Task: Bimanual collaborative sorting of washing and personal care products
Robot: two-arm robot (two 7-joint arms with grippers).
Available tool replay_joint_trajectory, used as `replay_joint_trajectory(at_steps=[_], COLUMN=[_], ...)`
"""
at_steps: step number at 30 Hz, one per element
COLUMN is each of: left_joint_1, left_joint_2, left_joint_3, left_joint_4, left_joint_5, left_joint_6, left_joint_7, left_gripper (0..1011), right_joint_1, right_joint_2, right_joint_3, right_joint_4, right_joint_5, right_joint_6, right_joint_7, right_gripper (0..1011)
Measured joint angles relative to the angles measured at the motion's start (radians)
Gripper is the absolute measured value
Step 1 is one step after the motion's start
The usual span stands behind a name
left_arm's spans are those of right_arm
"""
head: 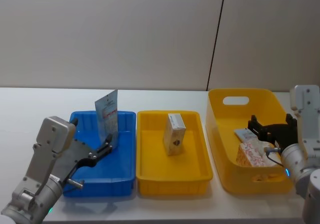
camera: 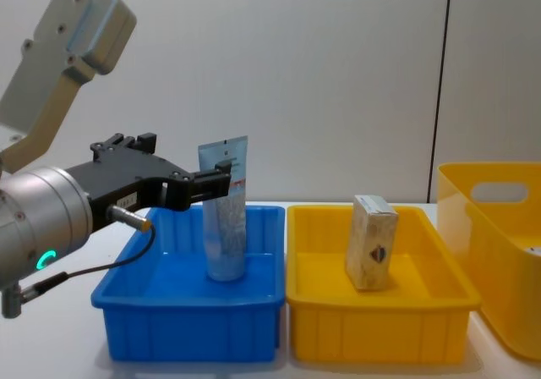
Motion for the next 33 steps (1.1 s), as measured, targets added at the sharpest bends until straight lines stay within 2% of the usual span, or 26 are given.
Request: replay_joint_trajectory(at_steps=[10,24,29,33], left_joint_1=[0.0,0.0,0.0,0.0], left_joint_2=[0.0,0.0,0.0,0.0], left_joint_3=[0.0,0.0,0.0,0.0], left_joint_4=[0.0,0.0,0.0,0.0], left_joint_5=[0.0,0.0,0.0,0.0], left_joint_6=[0.0,0.0,0.0,0.0], left_joint_7=[0.0,0.0,0.0,0.0], left_gripper=[1001,1001,1001,1001], right_joint_1=[-0.006,-0.012,-0.015,-0.03], right_joint_2=[-0.014,-0.057,-0.054,-0.037], right_joint_3=[0.016,0.06,0.057,0.041], right_joint_4=[-0.025,-0.11,-0.109,-0.111], right_joint_5=[0.028,0.147,0.147,0.153], right_joint_6=[-0.04,-0.124,-0.126,-0.145], right_joint_7=[0.027,0.116,0.116,0.118], right_gripper=[1003,1003,1003,1003])
